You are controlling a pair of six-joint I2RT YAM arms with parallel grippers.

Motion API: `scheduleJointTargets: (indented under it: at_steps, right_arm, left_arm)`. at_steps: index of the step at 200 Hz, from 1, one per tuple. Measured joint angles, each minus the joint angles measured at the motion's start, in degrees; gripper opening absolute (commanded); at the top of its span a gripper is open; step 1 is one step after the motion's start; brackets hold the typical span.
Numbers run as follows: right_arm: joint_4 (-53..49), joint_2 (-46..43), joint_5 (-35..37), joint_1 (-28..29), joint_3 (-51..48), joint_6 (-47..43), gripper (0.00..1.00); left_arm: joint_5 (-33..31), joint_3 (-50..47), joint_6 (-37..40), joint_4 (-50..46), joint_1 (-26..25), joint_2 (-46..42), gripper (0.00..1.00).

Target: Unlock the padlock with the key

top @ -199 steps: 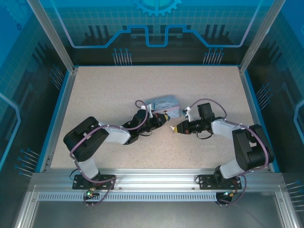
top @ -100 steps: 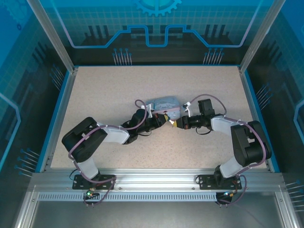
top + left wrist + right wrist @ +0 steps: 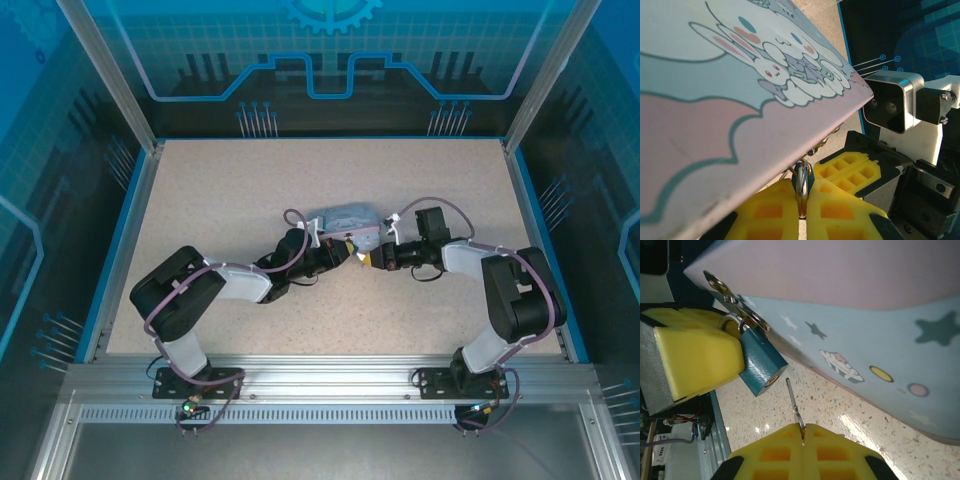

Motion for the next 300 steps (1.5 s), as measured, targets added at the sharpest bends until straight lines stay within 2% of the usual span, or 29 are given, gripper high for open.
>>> scheduleJointTargets:
  at_steps: [186, 300]
  right_arm:
    - [0.0, -2.19, -0.92, -0.48, -0.02, 0.13, 0.0]
    - [1.09, -0.15, -1.53, -1.07, -0.02, 0.15, 0.0]
  left_arm:
    - [0.0, -0.02, 0.02, 0.85, 0.33, 0.0, 0.0]
    - [0.48, -0.17, -1.09, 1.29, 0.33, 0.0, 0.0]
